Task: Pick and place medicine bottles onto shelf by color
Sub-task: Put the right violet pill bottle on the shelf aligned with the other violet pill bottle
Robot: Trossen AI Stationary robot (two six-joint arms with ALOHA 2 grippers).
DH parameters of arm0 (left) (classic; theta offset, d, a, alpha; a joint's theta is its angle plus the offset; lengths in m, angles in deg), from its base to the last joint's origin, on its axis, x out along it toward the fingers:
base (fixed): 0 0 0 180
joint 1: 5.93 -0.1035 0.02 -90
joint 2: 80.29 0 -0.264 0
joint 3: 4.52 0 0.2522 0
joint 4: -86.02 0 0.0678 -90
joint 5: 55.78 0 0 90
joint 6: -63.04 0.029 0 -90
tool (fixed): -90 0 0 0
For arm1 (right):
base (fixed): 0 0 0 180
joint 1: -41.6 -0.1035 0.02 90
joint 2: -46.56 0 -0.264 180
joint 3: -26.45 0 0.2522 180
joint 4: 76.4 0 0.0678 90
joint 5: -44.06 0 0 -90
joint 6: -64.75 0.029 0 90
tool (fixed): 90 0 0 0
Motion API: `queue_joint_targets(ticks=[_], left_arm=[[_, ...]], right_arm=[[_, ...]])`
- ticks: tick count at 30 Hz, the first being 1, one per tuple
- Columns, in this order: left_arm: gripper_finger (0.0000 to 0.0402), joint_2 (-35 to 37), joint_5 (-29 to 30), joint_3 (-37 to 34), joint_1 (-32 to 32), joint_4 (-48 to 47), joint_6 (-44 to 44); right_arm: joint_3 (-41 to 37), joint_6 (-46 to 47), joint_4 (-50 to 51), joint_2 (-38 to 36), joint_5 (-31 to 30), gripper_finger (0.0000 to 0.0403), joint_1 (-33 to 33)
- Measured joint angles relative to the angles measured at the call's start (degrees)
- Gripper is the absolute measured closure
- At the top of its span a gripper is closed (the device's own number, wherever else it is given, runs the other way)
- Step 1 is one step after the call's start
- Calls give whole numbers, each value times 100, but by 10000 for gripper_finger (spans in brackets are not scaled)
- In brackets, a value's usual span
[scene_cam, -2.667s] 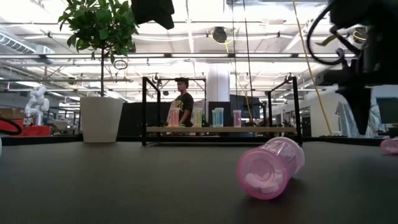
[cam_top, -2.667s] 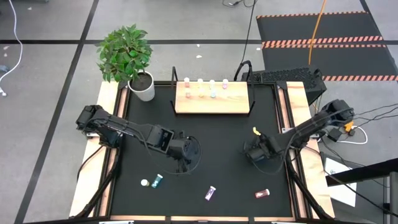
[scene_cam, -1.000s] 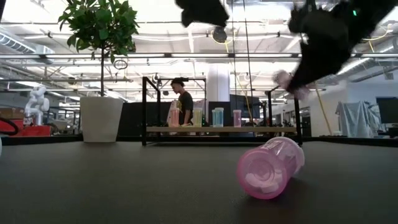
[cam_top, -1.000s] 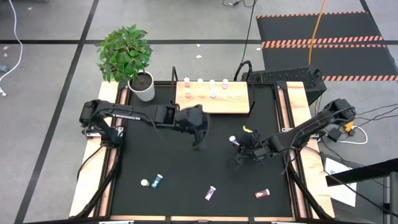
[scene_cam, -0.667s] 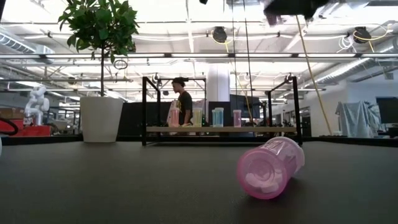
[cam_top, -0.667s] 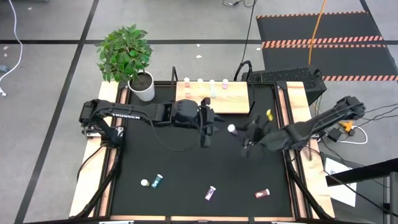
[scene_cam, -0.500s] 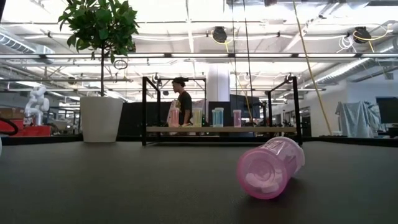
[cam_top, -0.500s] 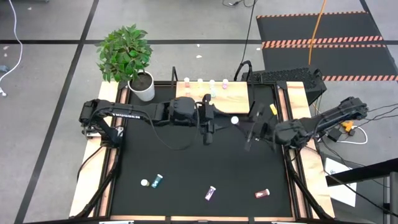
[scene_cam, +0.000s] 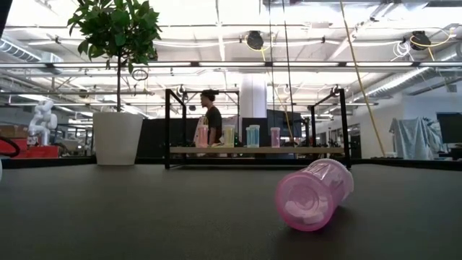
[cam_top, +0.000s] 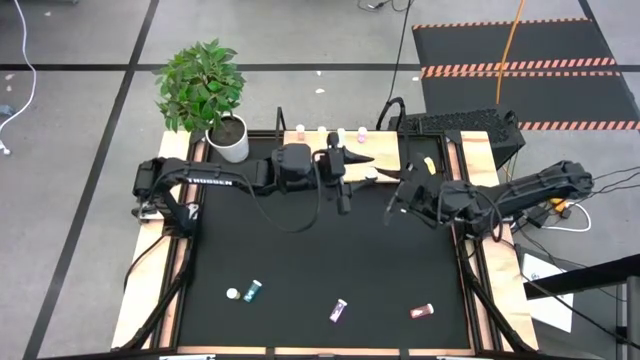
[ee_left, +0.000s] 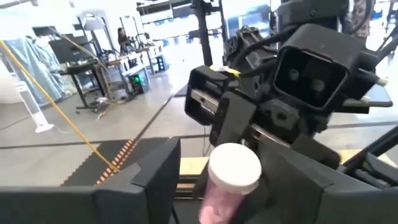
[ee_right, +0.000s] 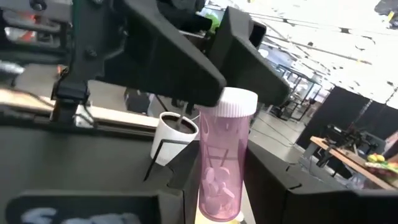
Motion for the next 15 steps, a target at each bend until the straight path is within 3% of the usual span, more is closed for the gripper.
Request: queue_joint_targets(ticks=[6, 15], left_arm=[[230, -2, -460, 0, -183, -37, 142], [260, -7, -516, -2, -344, 135, 132]], right_arm=[[-2, 86, -380, 14, -17, 303, 168], [-2, 71, -410, 14, -23, 303, 374]])
